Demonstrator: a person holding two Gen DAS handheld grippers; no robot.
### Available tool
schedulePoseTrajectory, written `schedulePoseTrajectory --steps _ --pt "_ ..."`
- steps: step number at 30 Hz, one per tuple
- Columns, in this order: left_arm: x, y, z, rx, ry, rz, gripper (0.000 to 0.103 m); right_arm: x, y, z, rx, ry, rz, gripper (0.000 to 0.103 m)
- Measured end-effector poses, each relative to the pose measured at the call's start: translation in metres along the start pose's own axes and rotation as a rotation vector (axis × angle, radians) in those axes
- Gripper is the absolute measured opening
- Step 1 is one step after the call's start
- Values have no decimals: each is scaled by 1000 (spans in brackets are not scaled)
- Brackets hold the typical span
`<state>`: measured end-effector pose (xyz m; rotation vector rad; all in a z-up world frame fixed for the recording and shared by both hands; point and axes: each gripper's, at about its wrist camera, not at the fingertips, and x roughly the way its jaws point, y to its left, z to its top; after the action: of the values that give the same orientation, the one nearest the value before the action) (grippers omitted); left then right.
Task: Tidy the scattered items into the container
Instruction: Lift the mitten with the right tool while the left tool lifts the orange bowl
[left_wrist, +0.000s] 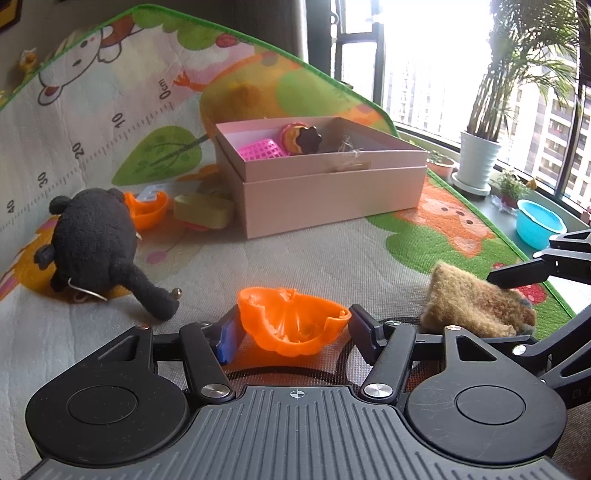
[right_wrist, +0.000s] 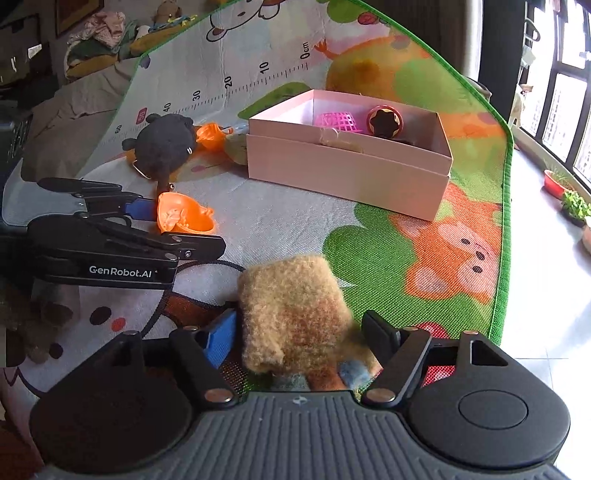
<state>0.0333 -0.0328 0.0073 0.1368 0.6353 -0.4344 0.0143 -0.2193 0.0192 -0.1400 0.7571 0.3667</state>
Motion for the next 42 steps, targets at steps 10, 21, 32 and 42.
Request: schedulePoseTrajectory --steps 10,21,32,42 --pt "1 -2 1 2 7 6 73 -2 5 -8 -17 -49 -7 64" --pt "3 -9 5 49 18 29 76 -3 4 -11 -14 -69 -8 64" --pt "1 -21 13 109 36 36 63 -5 3 -11 -14 -61 -12 60" --pt "-24 -32 17 141 11 25 63 -33 -1 -14 -11 -44 -33 49"
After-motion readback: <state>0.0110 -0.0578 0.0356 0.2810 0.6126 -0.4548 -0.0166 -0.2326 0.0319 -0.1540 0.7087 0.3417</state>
